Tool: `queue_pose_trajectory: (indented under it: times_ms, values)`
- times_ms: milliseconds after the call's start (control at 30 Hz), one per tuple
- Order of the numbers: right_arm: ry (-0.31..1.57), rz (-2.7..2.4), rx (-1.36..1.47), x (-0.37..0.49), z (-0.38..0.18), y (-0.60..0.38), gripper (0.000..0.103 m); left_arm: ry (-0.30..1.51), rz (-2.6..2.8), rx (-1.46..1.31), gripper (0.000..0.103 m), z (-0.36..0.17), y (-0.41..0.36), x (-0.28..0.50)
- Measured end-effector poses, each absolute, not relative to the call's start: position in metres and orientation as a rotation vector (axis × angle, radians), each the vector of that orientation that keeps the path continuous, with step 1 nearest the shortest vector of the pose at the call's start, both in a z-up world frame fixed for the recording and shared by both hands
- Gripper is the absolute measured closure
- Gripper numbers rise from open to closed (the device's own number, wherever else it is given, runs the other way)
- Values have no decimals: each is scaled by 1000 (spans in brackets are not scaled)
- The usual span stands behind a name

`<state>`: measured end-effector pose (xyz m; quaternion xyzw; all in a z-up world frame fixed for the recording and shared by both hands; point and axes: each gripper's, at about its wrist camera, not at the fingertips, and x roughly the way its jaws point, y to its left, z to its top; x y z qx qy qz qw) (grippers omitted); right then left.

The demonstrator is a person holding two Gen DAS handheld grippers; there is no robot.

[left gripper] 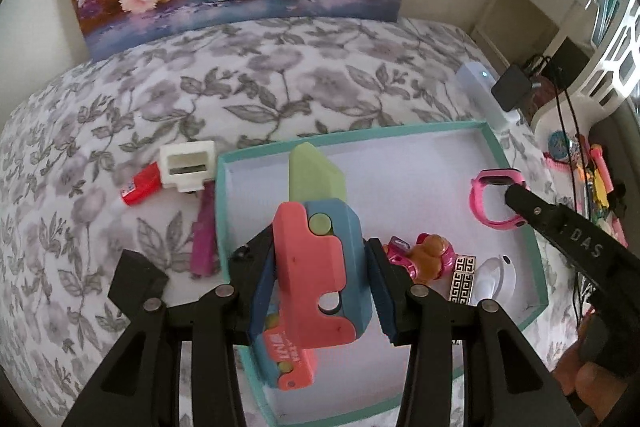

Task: Organize rigid objects
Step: 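Lift the pink carrot knife and bear figure and carry both over the tray, then lower the pink carrot knife and bear figure into the tray and open both grippers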

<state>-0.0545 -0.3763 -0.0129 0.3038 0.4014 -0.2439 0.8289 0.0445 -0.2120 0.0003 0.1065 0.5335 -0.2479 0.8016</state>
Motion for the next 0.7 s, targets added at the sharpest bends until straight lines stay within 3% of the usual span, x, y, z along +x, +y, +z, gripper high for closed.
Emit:
queue_pose_trajectory:
  times_ms: [600, 700]
  values:
    - [957, -561, 605, -51, -25, -372, 85, 1173, -523, 306, 56, -18, -231, 43]
    - [971, -567, 580, -50, -24, -369, 85, 1177, -529, 316, 41, -16, -231, 42]
